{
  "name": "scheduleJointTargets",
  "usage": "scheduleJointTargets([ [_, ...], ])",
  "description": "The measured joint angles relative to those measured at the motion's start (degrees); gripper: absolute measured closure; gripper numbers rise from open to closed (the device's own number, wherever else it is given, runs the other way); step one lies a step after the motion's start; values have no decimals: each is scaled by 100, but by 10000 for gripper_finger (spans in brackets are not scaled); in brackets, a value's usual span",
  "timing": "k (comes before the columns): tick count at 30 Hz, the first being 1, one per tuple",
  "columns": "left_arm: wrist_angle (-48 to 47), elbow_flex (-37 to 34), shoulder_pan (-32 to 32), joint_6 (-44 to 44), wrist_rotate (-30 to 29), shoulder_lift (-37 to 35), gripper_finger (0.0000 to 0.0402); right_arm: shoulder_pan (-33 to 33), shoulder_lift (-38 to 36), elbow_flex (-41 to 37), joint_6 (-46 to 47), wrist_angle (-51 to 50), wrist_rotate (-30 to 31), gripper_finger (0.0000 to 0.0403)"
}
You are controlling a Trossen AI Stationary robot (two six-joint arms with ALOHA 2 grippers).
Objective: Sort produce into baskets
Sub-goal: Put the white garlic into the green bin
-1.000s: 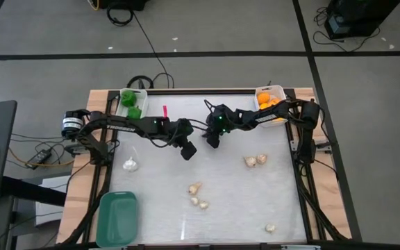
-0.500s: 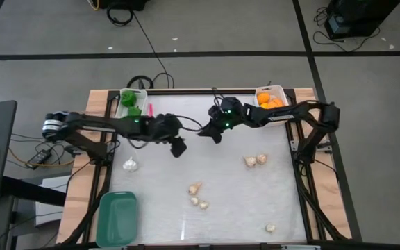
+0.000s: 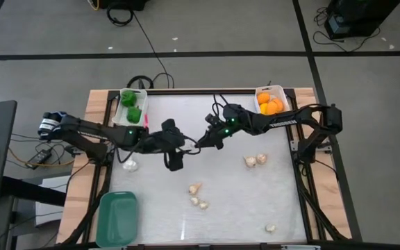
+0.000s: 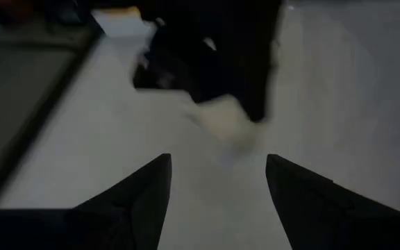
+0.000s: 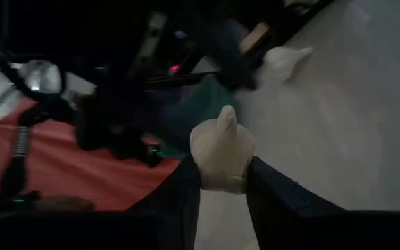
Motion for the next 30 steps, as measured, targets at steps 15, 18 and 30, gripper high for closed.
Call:
scheduleJointTargets([
  [15,829,2,-272,1111,-327,258,160,438,0,0,674,477,134,291],
  [18,634,4,-299,1026,-337,255,160,466,0,0,821,643,150,291],
  [30,-175,24,-727,477,-1298,-369,161,567,0,4,1199,951,447,291],
])
